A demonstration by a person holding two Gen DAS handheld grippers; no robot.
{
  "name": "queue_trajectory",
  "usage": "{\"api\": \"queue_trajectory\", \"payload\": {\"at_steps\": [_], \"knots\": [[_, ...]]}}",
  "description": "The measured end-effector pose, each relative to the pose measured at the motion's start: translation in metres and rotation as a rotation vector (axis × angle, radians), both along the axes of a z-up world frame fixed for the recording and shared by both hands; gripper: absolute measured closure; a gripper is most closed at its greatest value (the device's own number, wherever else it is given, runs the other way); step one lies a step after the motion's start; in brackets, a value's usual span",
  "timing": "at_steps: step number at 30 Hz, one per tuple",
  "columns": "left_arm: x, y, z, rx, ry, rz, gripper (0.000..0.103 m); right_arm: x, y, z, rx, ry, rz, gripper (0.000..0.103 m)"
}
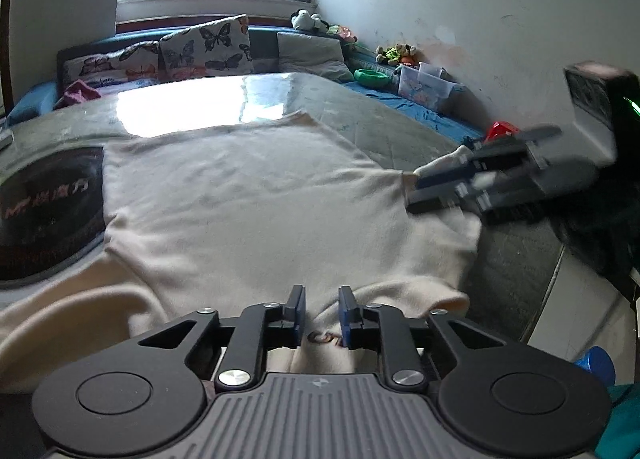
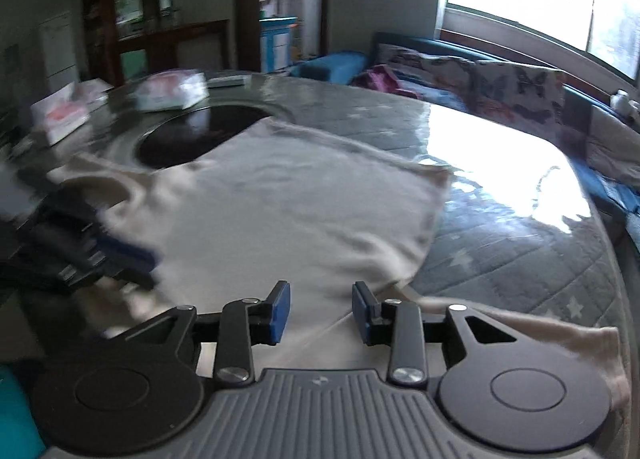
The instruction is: Fold clothes
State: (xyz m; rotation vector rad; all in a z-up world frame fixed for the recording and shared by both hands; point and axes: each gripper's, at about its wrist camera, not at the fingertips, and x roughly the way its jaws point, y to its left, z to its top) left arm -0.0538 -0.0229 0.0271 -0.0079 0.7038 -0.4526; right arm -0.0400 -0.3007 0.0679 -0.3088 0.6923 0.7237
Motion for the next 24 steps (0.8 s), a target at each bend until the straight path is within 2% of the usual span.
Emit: {"api": "queue_trajectory", "payload": {"at_steps": [5, 9, 15, 18, 24], "knots": [[0.005, -0.019, 0.011, -0.006, -0.035, -0.051, 0.078, -0.019, -0.006, -0.010, -0.061, 0.023, -0.002, 0.068], [0.011, -0.037, 0.011, -0.015, -0.038, -0.090, 0.078, -0.021, -0.025, -0.008, -0.008, 0.068, -0.045, 0.067], [0.011, -0.058, 0.001, -0.015, -0.010, -0.145, 0.077, 0.004, -0.071, 0.001, 0.025, 0.032, -0.231, 0.067], [0.007, -0.063, -0.004, -0.012, 0.006, -0.161, 0.077, 0.024, -0.096, -0.004, 0.000, 0.005, -0.343, 0.067], [0.003, -0.065, -0.008, -0.021, 0.014, -0.166, 0.074, 0.055, -0.137, -0.021, -0.022, 0.019, -0.506, 0.066]]}}
